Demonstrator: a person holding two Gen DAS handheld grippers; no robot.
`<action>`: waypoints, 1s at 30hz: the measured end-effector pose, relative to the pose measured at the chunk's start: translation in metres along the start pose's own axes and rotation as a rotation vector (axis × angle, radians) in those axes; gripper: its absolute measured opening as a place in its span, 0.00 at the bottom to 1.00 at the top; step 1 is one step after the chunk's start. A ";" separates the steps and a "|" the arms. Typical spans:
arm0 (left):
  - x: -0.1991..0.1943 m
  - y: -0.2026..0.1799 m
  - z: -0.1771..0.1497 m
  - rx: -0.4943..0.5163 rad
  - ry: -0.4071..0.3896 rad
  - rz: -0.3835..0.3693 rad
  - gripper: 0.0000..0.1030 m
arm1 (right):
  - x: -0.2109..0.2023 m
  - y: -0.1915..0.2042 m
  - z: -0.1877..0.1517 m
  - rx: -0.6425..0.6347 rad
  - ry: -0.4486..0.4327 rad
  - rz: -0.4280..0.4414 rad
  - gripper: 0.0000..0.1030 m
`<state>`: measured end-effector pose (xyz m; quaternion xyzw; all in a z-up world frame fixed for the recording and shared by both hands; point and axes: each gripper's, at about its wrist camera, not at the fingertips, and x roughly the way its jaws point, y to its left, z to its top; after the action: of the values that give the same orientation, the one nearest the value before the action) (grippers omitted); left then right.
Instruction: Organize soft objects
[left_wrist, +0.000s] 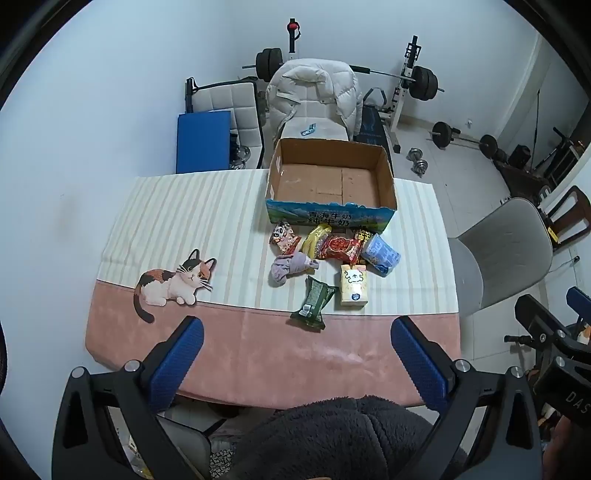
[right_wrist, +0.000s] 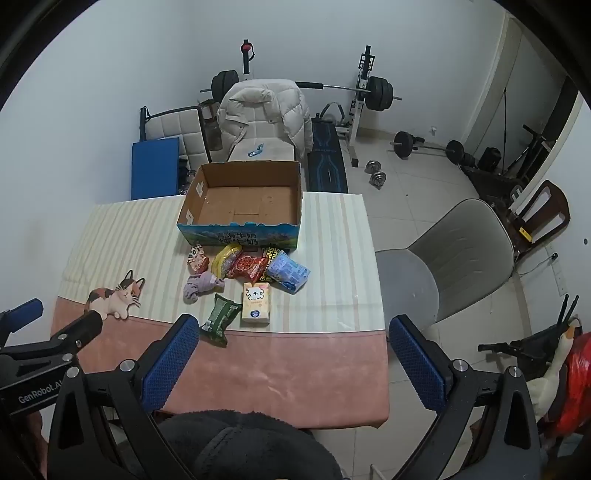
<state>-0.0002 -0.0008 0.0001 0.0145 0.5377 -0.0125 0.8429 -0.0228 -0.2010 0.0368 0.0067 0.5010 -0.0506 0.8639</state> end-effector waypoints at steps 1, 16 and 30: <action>0.000 -0.001 0.000 0.003 0.001 -0.001 1.00 | 0.000 0.001 0.000 0.001 -0.002 0.000 1.00; -0.004 0.010 0.006 -0.011 -0.033 0.001 1.00 | -0.004 0.001 0.007 0.008 -0.012 -0.005 1.00; -0.005 0.007 0.006 -0.011 -0.038 -0.001 1.00 | -0.009 0.002 0.008 0.001 -0.026 -0.009 1.00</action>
<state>0.0035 0.0065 0.0072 0.0095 0.5219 -0.0105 0.8529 -0.0202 -0.1985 0.0482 0.0042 0.4896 -0.0551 0.8702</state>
